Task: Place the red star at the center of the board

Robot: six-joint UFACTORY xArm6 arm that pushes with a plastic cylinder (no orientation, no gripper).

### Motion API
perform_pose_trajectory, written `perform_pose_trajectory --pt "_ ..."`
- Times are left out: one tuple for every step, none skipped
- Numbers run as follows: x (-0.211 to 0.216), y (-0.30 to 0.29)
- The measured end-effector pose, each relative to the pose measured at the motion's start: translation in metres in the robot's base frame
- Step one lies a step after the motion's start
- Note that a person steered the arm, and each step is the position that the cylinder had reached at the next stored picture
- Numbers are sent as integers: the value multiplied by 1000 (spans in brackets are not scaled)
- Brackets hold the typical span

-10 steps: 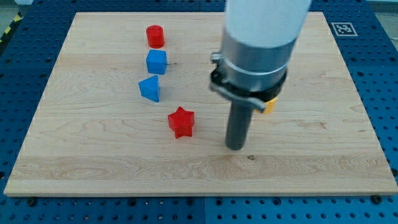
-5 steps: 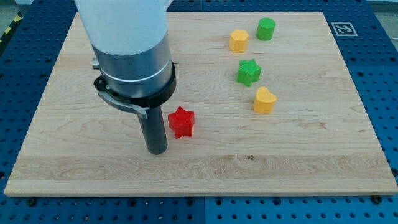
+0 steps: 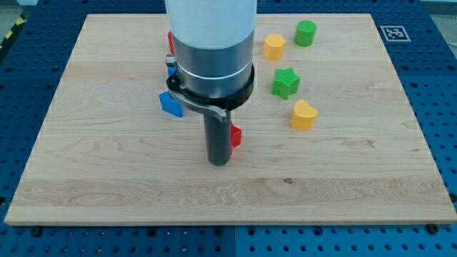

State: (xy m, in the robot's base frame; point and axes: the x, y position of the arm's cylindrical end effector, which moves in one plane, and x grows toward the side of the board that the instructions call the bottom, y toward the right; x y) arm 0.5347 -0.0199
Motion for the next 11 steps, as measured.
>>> perform_pose_trajectory --pt "-9 0" --pt "-16 3" --pt "-26 13" --pt "-38 24" --pt "-53 31" --pt "-69 31" --pt "-84 31" --pt "-95 32" --pt "-104 33" --pt "-106 34" --pt "-97 34"
